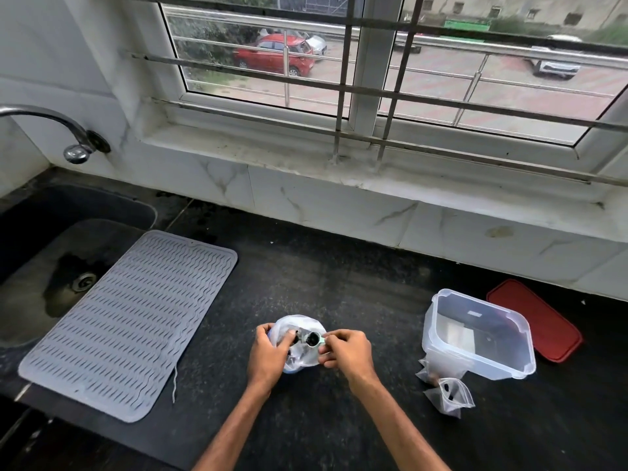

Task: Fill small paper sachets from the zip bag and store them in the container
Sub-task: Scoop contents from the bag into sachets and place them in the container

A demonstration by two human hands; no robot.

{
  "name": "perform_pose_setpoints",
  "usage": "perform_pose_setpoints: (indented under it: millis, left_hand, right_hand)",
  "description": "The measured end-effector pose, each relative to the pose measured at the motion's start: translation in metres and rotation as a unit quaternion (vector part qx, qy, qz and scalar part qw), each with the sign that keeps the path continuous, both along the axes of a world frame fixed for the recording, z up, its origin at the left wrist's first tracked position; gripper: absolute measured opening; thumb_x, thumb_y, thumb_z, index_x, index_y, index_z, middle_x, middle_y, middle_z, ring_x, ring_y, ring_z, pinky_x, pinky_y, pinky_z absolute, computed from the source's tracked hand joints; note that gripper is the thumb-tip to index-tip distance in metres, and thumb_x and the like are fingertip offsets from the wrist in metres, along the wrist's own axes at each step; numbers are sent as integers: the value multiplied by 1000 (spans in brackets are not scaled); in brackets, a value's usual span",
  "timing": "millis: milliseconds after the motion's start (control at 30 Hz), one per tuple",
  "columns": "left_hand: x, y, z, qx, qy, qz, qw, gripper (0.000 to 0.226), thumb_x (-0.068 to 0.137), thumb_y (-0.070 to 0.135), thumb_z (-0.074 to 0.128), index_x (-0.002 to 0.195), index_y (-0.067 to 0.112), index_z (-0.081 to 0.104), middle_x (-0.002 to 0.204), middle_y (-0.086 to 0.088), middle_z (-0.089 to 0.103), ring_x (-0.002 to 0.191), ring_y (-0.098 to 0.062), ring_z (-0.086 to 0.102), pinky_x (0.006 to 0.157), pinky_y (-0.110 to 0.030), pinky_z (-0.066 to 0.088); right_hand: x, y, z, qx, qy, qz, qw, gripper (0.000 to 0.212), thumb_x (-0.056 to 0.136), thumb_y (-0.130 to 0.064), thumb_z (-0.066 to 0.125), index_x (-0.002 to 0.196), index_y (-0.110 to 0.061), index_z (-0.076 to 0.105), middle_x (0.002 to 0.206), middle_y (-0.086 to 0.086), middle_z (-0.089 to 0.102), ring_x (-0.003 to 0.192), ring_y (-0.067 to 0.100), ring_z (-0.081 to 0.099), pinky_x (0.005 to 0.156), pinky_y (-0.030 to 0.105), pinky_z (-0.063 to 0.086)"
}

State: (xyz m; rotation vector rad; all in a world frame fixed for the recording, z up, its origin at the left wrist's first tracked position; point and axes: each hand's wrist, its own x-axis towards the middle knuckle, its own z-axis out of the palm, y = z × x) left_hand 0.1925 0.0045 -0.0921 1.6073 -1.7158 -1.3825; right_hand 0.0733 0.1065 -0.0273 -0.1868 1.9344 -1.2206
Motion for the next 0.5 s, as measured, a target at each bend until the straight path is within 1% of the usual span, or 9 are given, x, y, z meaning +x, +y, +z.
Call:
perform_pose_setpoints:
  millis: [167,267,333,400,500]
  left_hand:
    - [16,1,5,-60,13,-33,998,46,83,35,73,120,20,49,116,-3,61,101,-18,61,82,-29,47]
    - [19,14,13,-121,5,-15,992,53,85,39,70,128,16,49,126,-5,56,109,-20,58,89,-33,48]
    - [15,27,24,-187,7,11,982,48,87,33,68,127,13,50,127,-8,54,114,-24,54,93,-38,45]
    - [7,40,34,-243,23,28,969,42,88,23,69,124,11,52,125,-8,55,115,-26,52,96,-41,44]
    - [-13,65,44,-282,72,14,957,36,88,14,67,121,8,53,122,-7,55,115,-25,50,100,-37,39]
  right_hand:
    - [-5,10,6,-37,-78,-16,996,20,91,2,48,97,5,68,70,14,68,50,17,64,48,23,52]
    - [-7,21,15,-60,-111,-25,992,20,92,3,48,100,7,67,70,15,68,48,15,63,47,22,51]
    - [-11,32,22,-81,-125,-37,988,19,92,2,50,100,7,67,68,13,68,48,15,63,47,22,51]
    - [-15,43,28,-100,-133,-46,985,18,92,1,51,97,4,68,67,11,68,48,15,63,47,21,50]
    - [-27,67,38,-127,-129,-55,982,15,93,0,53,94,0,69,67,10,69,48,14,63,46,20,50]
